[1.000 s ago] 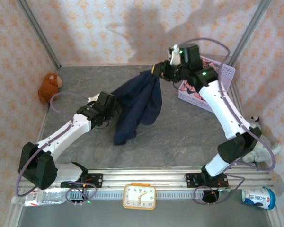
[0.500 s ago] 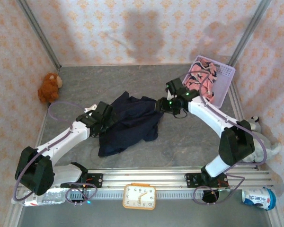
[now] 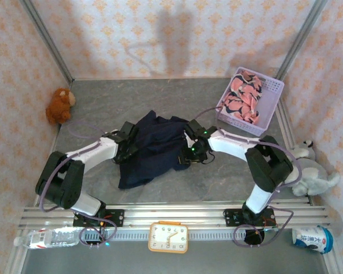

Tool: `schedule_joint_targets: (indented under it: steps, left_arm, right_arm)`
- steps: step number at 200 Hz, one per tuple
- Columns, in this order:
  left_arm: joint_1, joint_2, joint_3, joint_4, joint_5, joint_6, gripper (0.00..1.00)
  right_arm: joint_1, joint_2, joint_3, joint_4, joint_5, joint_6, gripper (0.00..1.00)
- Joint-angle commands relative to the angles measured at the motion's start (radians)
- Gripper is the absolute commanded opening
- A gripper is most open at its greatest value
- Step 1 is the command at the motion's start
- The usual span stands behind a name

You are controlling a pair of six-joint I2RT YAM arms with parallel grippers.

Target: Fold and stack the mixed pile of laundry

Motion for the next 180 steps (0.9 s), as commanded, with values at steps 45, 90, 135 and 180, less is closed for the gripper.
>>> schedule_joint_targets:
  steps: [45, 90, 135, 180]
  left_arm:
    - [0.016, -0.075, 0.235, -0.111, -0.024, 0.115, 0.00]
    - [0.021, -0.160, 0.403, -0.187, -0.057, 0.208, 0.00]
    - [0.008, -0.114, 0.259, -0.087, 0.121, 0.153, 0.34]
    - [-0.130, -0.051, 0.179, -0.025, 0.154, 0.183, 0.68]
  right_arm:
    - [-0.047, -0.018, 0.038, -0.005, 0.193, 0.004, 0.00]
    - [-0.129, -0.141, 0.145, -0.109, 0.241, -0.084, 0.00]
    - [-0.163, -0.013, 0.340, -0.222, 0.458, -0.158, 0.27]
    - [-0.162, -0.058, 0.280, -0.186, 0.324, -0.071, 0.58]
